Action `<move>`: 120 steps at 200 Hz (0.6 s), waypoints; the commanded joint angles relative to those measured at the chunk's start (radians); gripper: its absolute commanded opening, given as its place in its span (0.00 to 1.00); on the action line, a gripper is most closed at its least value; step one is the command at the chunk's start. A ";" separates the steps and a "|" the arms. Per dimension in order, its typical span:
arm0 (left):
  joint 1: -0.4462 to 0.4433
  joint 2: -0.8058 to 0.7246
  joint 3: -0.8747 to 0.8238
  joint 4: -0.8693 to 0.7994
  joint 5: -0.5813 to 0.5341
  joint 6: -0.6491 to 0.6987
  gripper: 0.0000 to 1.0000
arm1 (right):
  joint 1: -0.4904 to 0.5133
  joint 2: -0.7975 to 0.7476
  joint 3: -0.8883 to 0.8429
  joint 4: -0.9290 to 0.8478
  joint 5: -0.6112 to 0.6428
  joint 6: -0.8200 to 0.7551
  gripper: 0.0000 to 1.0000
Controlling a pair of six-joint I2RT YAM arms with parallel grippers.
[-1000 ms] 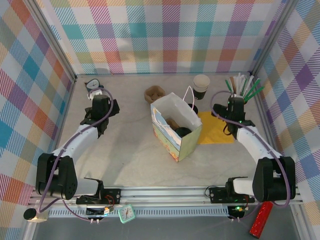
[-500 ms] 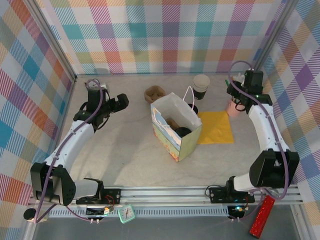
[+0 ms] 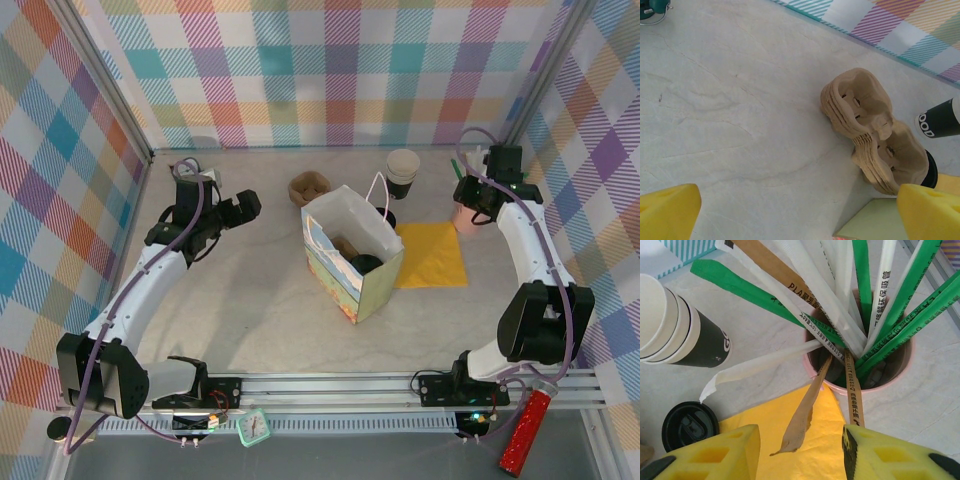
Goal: Pack the takeout coffee
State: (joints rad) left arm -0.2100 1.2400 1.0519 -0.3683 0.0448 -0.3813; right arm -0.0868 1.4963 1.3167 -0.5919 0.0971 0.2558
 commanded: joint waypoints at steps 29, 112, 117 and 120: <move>-0.011 -0.040 0.004 -0.023 0.017 -0.017 1.00 | -0.002 0.040 0.037 -0.004 0.051 -0.047 0.43; -0.011 -0.053 0.016 -0.044 0.011 -0.008 1.00 | -0.003 0.100 0.089 0.001 0.049 -0.066 0.21; -0.011 -0.053 0.016 -0.043 0.012 -0.008 1.00 | -0.003 0.099 0.088 0.000 0.050 -0.066 0.19; -0.011 -0.054 0.016 -0.043 0.013 -0.009 1.00 | -0.003 0.097 0.086 0.000 0.050 -0.066 0.18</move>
State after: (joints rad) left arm -0.2104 1.2076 1.0519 -0.3943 0.0444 -0.3893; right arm -0.0868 1.5940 1.3716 -0.5922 0.1417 0.1989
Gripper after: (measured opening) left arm 0.997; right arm 0.220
